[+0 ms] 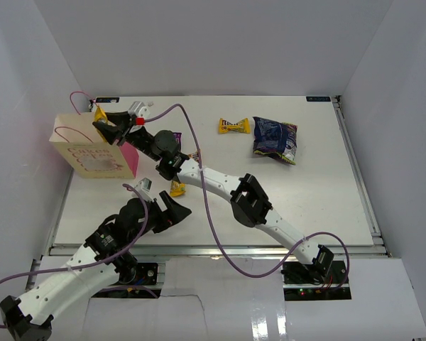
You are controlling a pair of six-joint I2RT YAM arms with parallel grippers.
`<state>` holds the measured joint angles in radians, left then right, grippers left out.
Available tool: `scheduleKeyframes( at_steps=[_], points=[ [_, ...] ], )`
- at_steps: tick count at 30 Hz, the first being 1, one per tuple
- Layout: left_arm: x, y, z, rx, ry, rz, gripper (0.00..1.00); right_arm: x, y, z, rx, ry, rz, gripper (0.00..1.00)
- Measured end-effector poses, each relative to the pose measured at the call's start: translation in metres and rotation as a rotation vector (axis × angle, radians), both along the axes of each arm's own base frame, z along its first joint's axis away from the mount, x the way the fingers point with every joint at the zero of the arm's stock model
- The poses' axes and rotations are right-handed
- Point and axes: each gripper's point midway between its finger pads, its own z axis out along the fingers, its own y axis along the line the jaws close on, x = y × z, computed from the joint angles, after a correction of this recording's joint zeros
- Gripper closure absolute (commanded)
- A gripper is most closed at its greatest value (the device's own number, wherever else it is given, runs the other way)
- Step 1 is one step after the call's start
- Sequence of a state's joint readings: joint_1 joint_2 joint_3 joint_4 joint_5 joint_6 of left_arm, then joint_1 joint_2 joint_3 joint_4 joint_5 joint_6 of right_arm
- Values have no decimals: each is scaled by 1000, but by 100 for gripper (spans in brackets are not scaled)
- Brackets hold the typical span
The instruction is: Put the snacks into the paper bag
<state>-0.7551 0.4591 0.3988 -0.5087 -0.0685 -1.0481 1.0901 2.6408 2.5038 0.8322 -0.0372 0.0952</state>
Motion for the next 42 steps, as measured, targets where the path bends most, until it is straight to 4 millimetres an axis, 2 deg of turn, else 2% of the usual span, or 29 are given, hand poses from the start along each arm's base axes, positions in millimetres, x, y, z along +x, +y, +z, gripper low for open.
scheduleKeyframes(
  at_steps=[10, 14, 28, 37, 41, 42],
  points=[
    [0, -1, -4, 13, 15, -2, 3, 3, 1, -4, -24, -12, -13, 39],
    [0, -1, -5, 17, 20, -3, 3, 3, 1, -5, -29, -16, -13, 29],
    [2, -4, -4, 15, 23, -9, 2, 11, 0, -13, -58, -36, -33, 5],
    [3, -7, -3, 13, 23, -16, 2, 19, -4, -14, -69, -56, -46, 6],
    [9, -11, -2, 43, 4, -34, 2, 23, -7, -17, -121, -64, -18, 12],
    [12, -13, -1, 57, -4, -40, 2, 25, -9, -18, -151, -62, -3, 17]
  ],
)
